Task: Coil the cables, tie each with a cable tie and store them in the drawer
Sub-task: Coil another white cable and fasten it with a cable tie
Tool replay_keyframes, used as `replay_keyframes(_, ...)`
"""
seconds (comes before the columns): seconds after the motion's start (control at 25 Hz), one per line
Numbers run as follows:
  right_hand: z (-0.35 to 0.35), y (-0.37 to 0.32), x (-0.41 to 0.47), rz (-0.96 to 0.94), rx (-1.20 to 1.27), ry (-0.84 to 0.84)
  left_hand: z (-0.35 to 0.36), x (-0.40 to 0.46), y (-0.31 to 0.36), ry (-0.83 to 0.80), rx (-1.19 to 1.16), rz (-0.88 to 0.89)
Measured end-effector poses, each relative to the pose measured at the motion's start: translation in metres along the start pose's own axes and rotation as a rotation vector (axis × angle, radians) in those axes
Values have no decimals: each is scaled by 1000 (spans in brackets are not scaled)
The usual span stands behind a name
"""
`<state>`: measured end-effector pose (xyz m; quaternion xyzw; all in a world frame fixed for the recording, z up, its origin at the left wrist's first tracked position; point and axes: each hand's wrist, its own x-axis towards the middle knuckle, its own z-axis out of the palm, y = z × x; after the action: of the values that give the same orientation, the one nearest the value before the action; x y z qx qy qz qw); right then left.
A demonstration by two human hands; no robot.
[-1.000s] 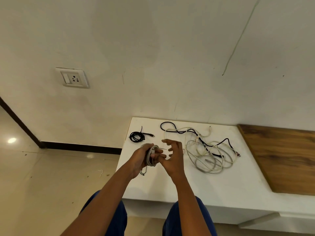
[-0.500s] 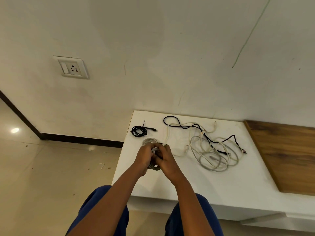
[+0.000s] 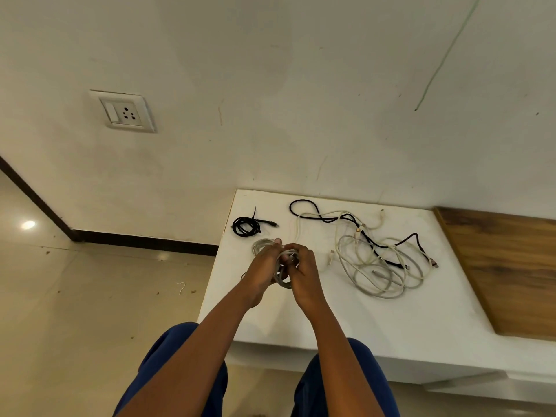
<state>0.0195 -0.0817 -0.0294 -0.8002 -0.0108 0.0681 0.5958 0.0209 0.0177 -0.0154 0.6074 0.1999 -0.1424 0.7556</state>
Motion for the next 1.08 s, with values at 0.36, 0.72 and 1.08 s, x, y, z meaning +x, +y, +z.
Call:
replay_keyframes(0.36, -11, -4, 0, 297, 591, 126, -15, -6, -5, 15, 141, 387)
replay_keyframes(0.72, -30, -6, -6, 541, 734, -213, -37, -10, -2, -150, 93, 245)
replay_keyframes(1.08, -32, -7, -14, 402, 681, -399, -48, -15, -3, -184, 240, 277)
